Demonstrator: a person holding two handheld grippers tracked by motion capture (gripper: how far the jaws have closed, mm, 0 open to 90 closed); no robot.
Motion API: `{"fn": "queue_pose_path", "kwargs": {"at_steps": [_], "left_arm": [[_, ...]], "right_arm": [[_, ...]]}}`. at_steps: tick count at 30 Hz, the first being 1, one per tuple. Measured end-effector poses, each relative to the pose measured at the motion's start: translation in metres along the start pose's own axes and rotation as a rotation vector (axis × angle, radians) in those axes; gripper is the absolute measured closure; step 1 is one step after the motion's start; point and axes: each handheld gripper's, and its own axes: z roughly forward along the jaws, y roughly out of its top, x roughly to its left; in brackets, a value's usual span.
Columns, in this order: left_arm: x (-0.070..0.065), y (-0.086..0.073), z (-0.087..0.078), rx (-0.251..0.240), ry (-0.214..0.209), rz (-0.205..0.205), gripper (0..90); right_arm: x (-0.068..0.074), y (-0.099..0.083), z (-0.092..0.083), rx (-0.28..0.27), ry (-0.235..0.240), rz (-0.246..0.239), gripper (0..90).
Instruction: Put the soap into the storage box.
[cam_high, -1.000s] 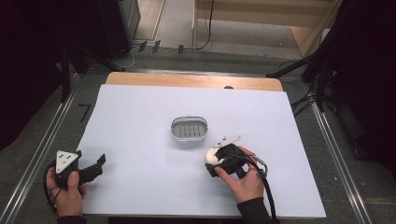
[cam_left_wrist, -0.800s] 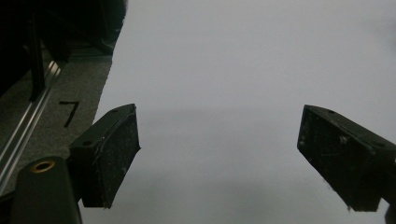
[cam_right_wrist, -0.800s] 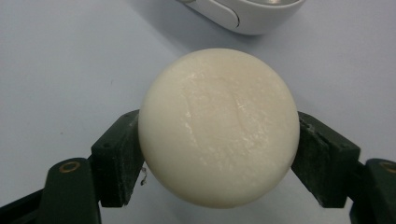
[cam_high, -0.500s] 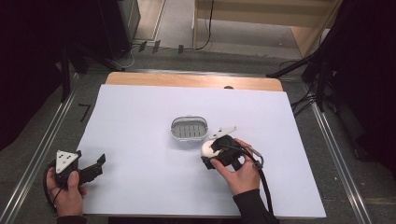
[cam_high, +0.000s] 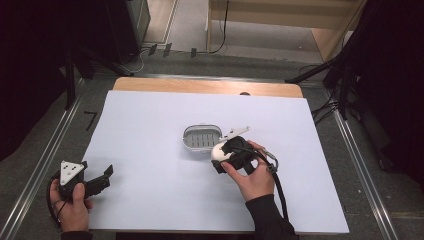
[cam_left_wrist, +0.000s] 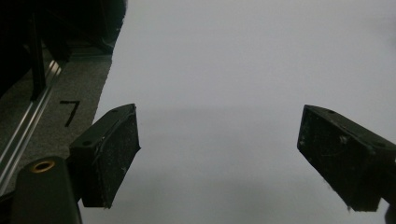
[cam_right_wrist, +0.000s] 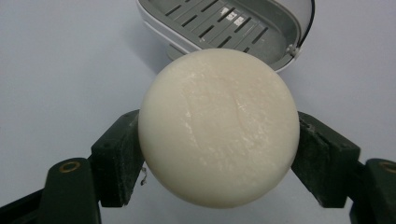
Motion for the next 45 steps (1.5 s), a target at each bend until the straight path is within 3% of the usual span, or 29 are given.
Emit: {"fn": "queue_pose_path", "kwargs": {"at_steps": [19, 34, 45], "left_arm": [[0.000, 0.000, 0.000, 0.001, 0.002, -0.001, 13.9], [0.000, 0.000, 0.000, 0.002, 0.000, -0.001, 13.9], [0.000, 0.000, 0.000, 0.003, -0.001, 0.000, 13.9]], "right_arm": [[-0.003, 0.026, 0.004, -0.004, 0.008, -0.004, 25.1], [0.001, 0.048, 0.021, 0.004, 0.023, -0.007, 25.1], [-0.002, 0.054, 0.032, 0.020, 0.019, 0.006, 25.1]]}}
